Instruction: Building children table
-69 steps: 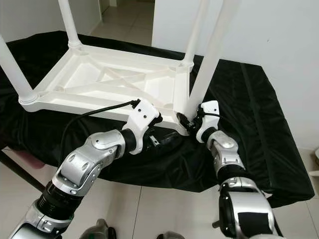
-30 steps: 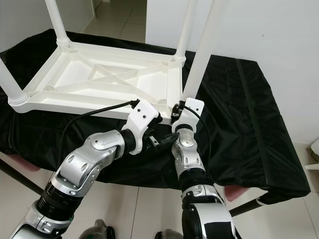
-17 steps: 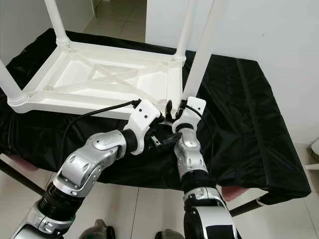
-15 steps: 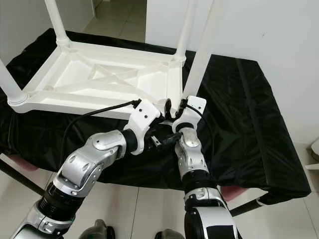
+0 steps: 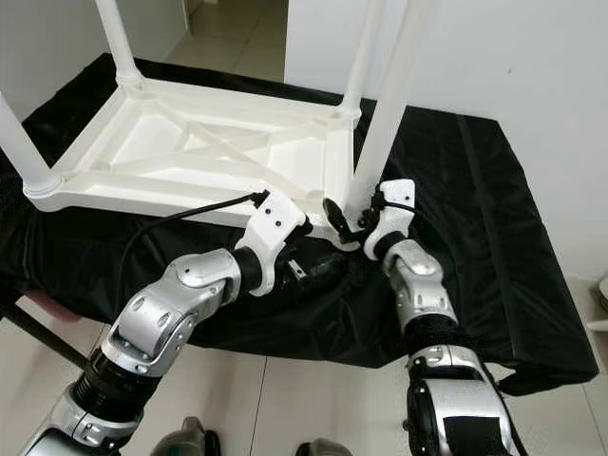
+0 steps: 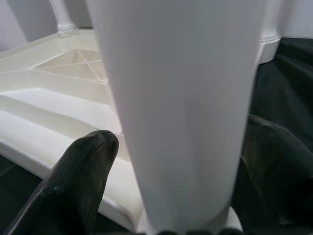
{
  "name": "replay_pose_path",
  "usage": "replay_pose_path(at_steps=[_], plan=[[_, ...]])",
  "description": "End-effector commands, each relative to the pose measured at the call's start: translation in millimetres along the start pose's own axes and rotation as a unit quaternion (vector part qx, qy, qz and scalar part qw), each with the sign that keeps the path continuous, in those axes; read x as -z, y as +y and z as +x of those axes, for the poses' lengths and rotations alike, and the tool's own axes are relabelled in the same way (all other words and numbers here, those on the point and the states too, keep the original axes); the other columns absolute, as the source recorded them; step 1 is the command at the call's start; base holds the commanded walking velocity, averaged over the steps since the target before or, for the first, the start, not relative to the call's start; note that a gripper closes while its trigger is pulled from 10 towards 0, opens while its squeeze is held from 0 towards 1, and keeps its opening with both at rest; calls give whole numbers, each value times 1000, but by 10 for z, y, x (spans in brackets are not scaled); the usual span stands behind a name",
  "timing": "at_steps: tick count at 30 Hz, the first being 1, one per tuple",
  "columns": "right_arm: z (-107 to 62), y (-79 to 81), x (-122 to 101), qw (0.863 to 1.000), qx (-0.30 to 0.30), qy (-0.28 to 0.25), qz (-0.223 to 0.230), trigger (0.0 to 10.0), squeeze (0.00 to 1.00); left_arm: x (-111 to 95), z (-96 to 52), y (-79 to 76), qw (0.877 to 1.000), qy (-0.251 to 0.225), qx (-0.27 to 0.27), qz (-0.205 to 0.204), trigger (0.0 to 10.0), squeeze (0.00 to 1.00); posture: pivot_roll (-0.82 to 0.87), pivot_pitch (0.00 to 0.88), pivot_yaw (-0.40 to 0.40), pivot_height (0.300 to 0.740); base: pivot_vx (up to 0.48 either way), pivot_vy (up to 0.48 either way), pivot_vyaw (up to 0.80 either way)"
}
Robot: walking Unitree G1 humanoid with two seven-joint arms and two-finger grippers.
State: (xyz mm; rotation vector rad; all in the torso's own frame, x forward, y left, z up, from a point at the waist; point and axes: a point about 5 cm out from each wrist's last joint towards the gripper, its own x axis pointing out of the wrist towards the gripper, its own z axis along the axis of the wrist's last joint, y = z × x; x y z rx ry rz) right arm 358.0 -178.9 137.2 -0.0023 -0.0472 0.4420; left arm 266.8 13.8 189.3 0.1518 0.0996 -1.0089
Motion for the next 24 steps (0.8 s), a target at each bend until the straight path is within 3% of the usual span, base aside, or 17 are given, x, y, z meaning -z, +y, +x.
replay_pose_path(at_steps=[1, 12, 24], plan=[[-54, -101, 50, 999, -25, 24, 0, 10000, 0, 31, 10, -20, 1000, 7, 4, -1, 10000, 0, 75, 4, -70, 740, 0, 0, 0], [-70, -210, 66, 997, -63, 54, -9, 10000, 0, 29, -6, -11, 1000, 10, 4, 1, 10000, 0, 80, 7, -59, 740, 0, 0, 0], [-7, -228, 48, 997, -49, 62, -25, 10000, 0, 24, -19, -4, 1000, 11, 2, 1, 10000, 0, 91, 17, -55, 740, 0, 0, 0]])
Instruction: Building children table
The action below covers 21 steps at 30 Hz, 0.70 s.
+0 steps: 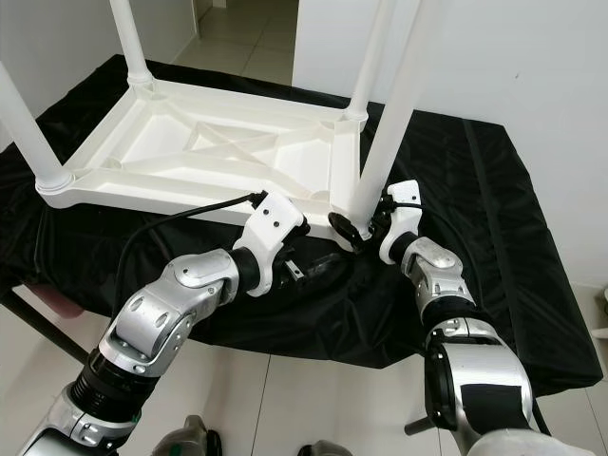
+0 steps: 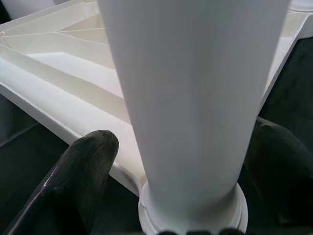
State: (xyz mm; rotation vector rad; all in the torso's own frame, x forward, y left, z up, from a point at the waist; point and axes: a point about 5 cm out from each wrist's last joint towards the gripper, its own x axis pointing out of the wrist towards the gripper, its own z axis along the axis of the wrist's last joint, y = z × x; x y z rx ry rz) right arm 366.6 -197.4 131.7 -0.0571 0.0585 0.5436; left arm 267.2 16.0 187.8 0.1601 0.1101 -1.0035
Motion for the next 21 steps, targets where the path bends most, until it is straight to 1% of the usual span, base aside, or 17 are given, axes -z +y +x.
replay_pose_path(at_steps=[1, 3, 4, 5, 8, 9, 13, 17, 21], plan=[[6, -16, 2, 1000, 2, 13, -13, 9686, 0, 6, -10, -15, 1000, 5, 3, 0, 10000, 0, 94, 20, -54, 740, 0, 0, 0], [6, -16, 2, 1000, 2, 13, -13, 9686, 0, 6, -10, -15, 1000, 5, 3, 0, 10000, 0, 94, 20, -54, 740, 0, 0, 0], [15, -3, 20, 999, -1, 24, -22, 3294, 0, 7, -15, -13, 1000, 5, 2, 0, 10000, 0, 97, 22, -55, 740, 0, 0, 0], [16, 3, 38, 999, -5, 34, -27, 1176, 0, 8, -19, -11, 1000, 6, 1, -1, 10000, 0, 98, 23, -55, 740, 0, 0, 0], [15, 5, 53, 999, -9, 42, -32, 1176, 0, 10, -24, -9, 1000, 6, 0, -1, 10000, 0, 98, 23, -55, 740, 0, 0, 0], [1, 0, 73, 998, -11, 48, -34, 0, 0, 11, -26, -9, 1000, 6, 0, -1, 10000, 0, 98, 23, -56, 740, 0, 0, 0], [-45, 1, 120, 997, -27, 56, -43, 0, 0, 12, -28, -9, 1000, 6, -1, -1, 10000, 0, 94, 23, -56, 740, 0, 0, 0], [-82, 7, 151, 997, -41, 55, -41, 0, 0, 10, -25, -14, 1000, 6, 0, -2, 10000, 0, 87, 25, -56, 740, 0, 0, 0], [-105, -25, 152, 998, -22, 50, -41, 0, 0, 9, -17, -14, 1000, 6, 2, -2, 10000, 0, 87, 25, -56, 740, 0, 0, 0]])
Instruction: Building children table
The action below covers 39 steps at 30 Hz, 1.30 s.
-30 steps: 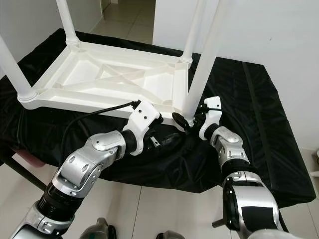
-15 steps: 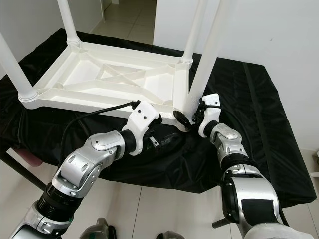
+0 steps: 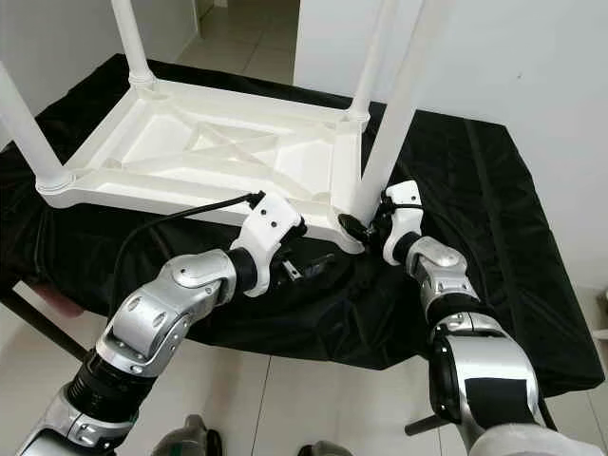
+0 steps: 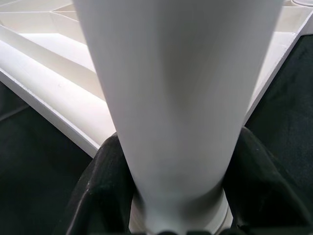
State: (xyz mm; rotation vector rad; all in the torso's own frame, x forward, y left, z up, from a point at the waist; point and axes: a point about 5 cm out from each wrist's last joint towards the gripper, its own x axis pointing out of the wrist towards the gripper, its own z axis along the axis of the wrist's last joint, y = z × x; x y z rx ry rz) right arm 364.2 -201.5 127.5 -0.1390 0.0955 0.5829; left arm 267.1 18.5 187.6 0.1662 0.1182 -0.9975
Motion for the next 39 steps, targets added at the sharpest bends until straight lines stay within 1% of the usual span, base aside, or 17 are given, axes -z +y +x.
replay_pose_path(at_steps=[1, 3, 7, 10, 14, 19, 20, 22, 25, 26, 27, 28, 29, 31, 32, 35, 39], plan=[[-70, -30, 116, 999, 25, 25, -6, 0, 0, 3, 5, -29, 1000, 1, 5, -3, 10000, 0, 79, 26, -56, 740, 0, 0, 0], [-70, -30, 116, 999, 25, 25, -6, 0, 0, 3, 5, -29, 1000, 1, 5, -3, 10000, 0, 79, 26, -56, 740, 0, 0, 0], [-86, -115, 115, 993, 113, 17, 0, 0, 0, 4, 7, -36, 1000, 0, 7, -3, 10000, 0, 77, 26, -55, 740, 0, 0, 0], [-63, -124, 111, 984, 176, 0, 27, 0, 0, 2, 7, -36, 1000, 0, 9, -2, 10000, 0, 73, 21, -51, 740, 0, 0, 0], [-58, -124, 132, 976, 214, -2, 41, 0, 0, 1, 8, -34, 1000, 0, 9, -2, 10000, 0, 73, 21, -50, 740, 0, 0, 0], [-67, -126, 157, 947, 314, -17, 67, 0, 0, 0, 12, -33, 1000, 0, 10, -1, 10000, 0, 71, 20, -50, 740, 0, 0, 0], [-67, -126, 157, 947, 314, -17, 67, 0, 0, 0, 12, -33, 1000, 0, 10, -1, 10000, 0, 71, 20, -50, 740, 0, 0, 0], [-38, -57, 176, 930, 357, -27, 84, 0, 0, -3, 14, -34, 1000, -1, 10, -1, 10000, 0, 72, 19, -55, 740, 0, 0, 0], [-20, -20, 184, 922, 374, -29, 91, 0, 0, -2, 17, -36, 1000, -1, 10, -1, 10000, 0, 72, 19, -55, 740, 0, 0, 0], [23, 71, 190, 906, 409, -33, 102, 0, 0, -3, 22, -42, 1000, -2, 10, -2, 10000, 0, 71, 19, -55, 740, 0, 0, 0], [23, 71, 190, 906, 409, -33, 102, 0, 0, -3, 22, -42, 1000, -2, 10, -2, 10000, 0, 71, 19, -55, 740, 0, 0, 0], [68, 154, 189, 896, 430, -31, 107, 0, 0, -4, 26, -46, 1000, -2, 11, -3, 10000, 0, 70, 19, -55, 740, 0, 0, 0], [68, 154, 189, 896, 430, -31, 107, 0, 0, -4, 26, -46, 1000, -2, 11, -3, 10000, 0, 70, 19, -55, 740, 0, 0, 0], [157, 280, 166, 890, 440, -30, 116, 0, 0, -2, 34, -52, 1000, -2, 12, -2, 10000, 0, 66, 18, -55, 740, 0, 0, 0], [197, 324, 135, 895, 431, -35, 111, 0, 0, -3, 39, -54, 1000, -2, 12, -2, 10000, 0, 64, 17, -56, 740, 0, 0, 0], [234, 367, 81, 901, 420, -44, 98, 0, 0, -5, 48, -57, 1000, -2, 13, -3, 10000, 0, 63, 17, -60, 740, 0, 0, 0], [222, 383, 65, 900, 424, -50, 84, 0, 0, 0, 58, -58, 1000, -2, 13, -4, 10000, 0, 63, 13, -66, 740, 0, 0, 0]])
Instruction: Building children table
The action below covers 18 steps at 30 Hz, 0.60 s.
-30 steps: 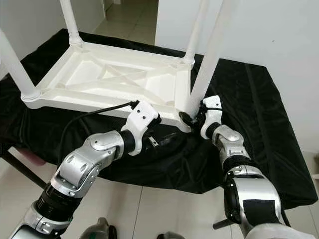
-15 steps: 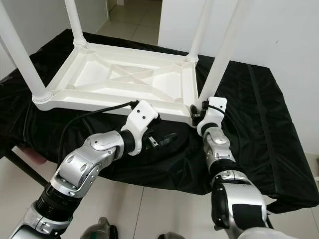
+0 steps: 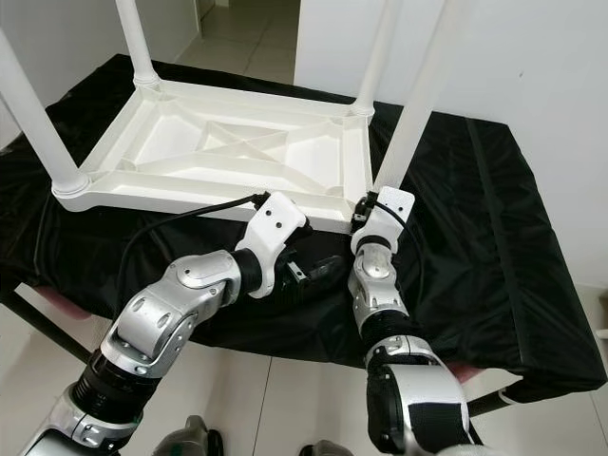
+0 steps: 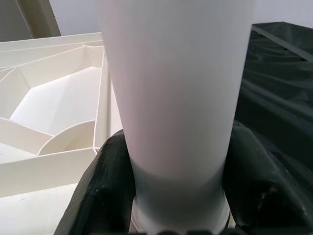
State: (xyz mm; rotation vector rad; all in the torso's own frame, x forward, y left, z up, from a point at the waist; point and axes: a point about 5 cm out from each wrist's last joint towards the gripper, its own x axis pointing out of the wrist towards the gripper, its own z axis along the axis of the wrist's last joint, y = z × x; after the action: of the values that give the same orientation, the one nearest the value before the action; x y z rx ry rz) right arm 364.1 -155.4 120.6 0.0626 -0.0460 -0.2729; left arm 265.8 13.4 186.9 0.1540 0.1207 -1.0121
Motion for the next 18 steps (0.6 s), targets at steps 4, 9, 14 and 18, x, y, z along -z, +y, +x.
replay_pose_path(at_steps=[4, 9, 14, 18], plan=[[-50, -11, 93, 999, 21, 19, -20, 0, 0, 6, 27, -29, 1000, -1, 7, 0, 10000, 0, 59, 10, -65, 740, 0, 0, 0], [-48, -9, 67, 999, 28, 14, -31, 10000, 0, 8, 34, -42, 1000, -1, 9, 1, 10000, 0, 52, 8, -64, 740, 0, 0, 0], [-49, -46, 50, 999, 31, 8, -32, 10000, 0, 16, 39, -49, 1000, 0, 11, 1, 10000, 0, 49, 8, -63, 740, 0, 0, 0], [-61, -58, 32, 1000, 16, 0, -17, 10000, 1000, 23, 45, -59, 1000, 1, 11, 2, 10000, 0, 45, 8, -64, 740, 0, 0, 0]])
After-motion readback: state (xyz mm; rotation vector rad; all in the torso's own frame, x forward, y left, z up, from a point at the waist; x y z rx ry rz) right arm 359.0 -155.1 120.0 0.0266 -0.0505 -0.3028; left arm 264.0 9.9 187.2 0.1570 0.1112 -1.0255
